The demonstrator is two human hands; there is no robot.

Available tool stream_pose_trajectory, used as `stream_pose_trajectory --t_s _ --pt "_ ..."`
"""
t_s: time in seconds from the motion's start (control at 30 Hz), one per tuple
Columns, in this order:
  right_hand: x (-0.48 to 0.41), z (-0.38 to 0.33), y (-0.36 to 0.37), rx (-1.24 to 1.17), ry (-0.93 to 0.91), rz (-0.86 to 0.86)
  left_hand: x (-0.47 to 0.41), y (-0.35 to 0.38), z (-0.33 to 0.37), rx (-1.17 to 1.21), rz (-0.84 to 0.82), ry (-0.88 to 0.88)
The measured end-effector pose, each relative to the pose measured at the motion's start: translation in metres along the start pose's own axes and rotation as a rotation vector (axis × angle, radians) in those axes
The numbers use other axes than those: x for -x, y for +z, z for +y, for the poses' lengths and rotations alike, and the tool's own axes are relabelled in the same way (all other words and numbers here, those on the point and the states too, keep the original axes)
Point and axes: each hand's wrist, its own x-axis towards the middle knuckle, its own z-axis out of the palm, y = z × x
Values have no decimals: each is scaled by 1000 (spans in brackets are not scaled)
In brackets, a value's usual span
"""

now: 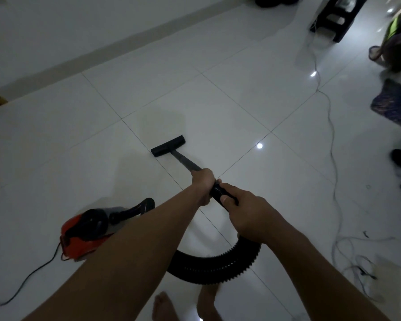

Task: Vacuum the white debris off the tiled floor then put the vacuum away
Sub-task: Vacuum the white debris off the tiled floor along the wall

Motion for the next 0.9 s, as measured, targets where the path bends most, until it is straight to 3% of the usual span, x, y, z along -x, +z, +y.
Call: stream_pose_trajectory --t_s 0.33,0.9 --pt "51 14 26 7 59 -25 29 -13 -51 -9 6 -8" --pt "121 54 56 -119 128 120 83 3 -106 -114 -81 -15"
